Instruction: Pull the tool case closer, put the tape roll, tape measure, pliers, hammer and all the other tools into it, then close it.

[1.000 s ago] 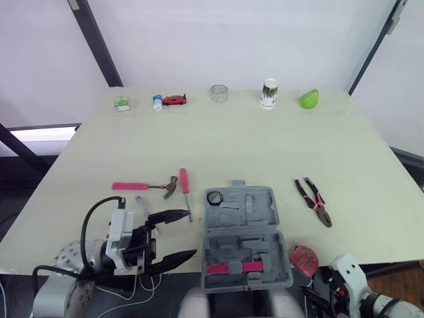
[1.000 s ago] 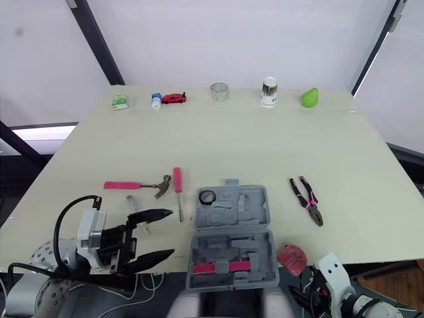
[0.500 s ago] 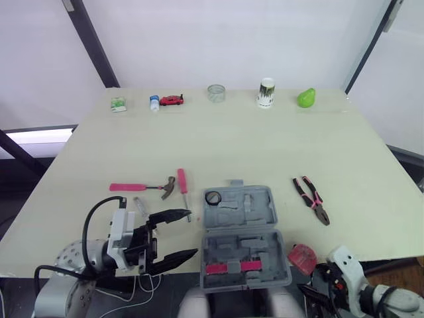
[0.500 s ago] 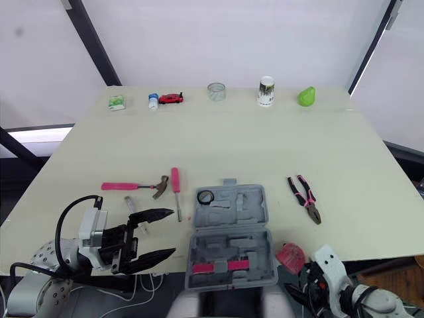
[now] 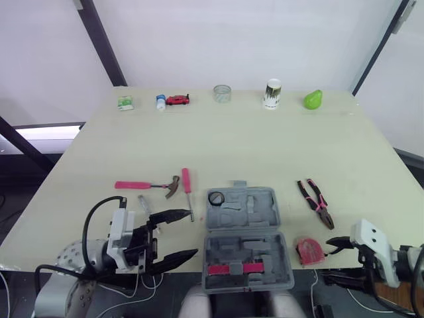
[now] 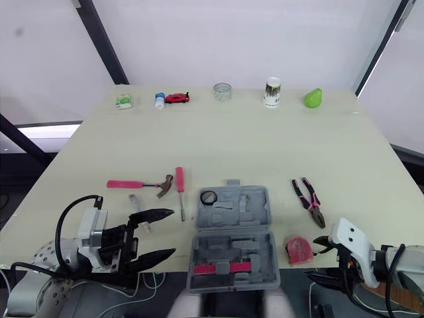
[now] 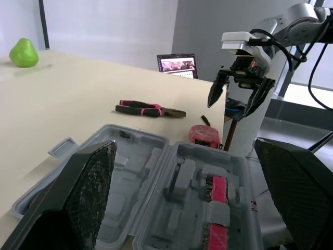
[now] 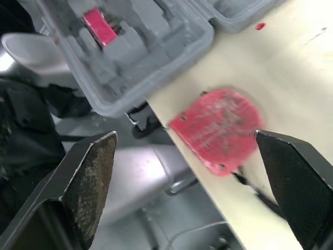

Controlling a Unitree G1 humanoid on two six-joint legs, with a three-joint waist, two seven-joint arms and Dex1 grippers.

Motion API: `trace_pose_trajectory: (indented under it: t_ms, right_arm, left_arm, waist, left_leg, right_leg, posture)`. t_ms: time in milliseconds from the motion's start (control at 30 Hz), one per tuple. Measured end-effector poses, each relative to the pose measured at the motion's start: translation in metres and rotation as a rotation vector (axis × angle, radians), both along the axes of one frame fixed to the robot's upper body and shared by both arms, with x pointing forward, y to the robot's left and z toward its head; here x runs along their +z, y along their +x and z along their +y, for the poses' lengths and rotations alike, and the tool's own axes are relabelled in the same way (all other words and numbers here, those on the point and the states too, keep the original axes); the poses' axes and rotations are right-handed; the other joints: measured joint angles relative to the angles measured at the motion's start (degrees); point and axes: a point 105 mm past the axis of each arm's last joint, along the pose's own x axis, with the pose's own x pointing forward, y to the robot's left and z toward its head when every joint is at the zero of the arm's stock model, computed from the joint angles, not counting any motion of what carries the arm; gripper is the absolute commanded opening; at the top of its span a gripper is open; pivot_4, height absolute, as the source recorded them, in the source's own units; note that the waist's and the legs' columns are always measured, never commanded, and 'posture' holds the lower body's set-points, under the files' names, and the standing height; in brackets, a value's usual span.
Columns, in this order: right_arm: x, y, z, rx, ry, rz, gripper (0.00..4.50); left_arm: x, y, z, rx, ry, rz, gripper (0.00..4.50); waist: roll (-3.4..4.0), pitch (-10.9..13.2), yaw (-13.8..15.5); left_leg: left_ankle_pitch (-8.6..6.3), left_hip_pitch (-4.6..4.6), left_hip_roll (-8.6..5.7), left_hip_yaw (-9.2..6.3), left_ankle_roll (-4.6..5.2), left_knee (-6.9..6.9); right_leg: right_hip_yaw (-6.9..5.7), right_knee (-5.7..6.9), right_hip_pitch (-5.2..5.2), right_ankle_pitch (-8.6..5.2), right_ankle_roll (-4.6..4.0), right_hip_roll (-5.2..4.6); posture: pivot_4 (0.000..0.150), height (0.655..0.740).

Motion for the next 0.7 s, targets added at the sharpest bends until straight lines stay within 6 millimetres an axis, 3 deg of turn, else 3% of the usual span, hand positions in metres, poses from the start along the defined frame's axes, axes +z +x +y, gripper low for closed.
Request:
trace_pose_trajectory:
  t_ms: [133,367,700]
  right_arm:
    - [-0.001,0.005,-0.001,0.064,-0.016,-0.032,4.46]
    - [-0.003,0.024,-0.008,0.359,-0.174,-0.125,4.46]
    - [-0.001,0.053,0.008,0.761,-0.301,-0.173,4.46]
  left_arm:
    - [-0.001,-0.001,0.0,0.001,-0.001,0.013,4.5]
    - [0.0,-0.002,0.0,-0.001,0.0,0.018,4.5]
    - [0.004,-0.001,0.0,-0.014,0.005,0.019,4.5]
  waist:
    - [0.02,0.01,-0.07]
    - [0.07,0.04,-0.29]
    - [0.28,0.18,-0.32]
  left_leg:
    - [0.0,-0.01,0.0,0.0,0.0,0.0]
    - [0.0,0.01,0.01,0.01,0.0,0.01]
    - [0.01,0.04,0.01,0.07,0.0,0.02]
  right_leg:
    - [0.0,-0.01,0.0,0.02,-0.03,0.0]
    - [0.0,0.01,0.0,0.07,-0.11,0.02]
    - [0.04,0.02,0.0,0.13,-0.21,0.02]
  posture:
    - [0.15,0.74]
    - [0.15,0.74]
    - [0.15,0.74]
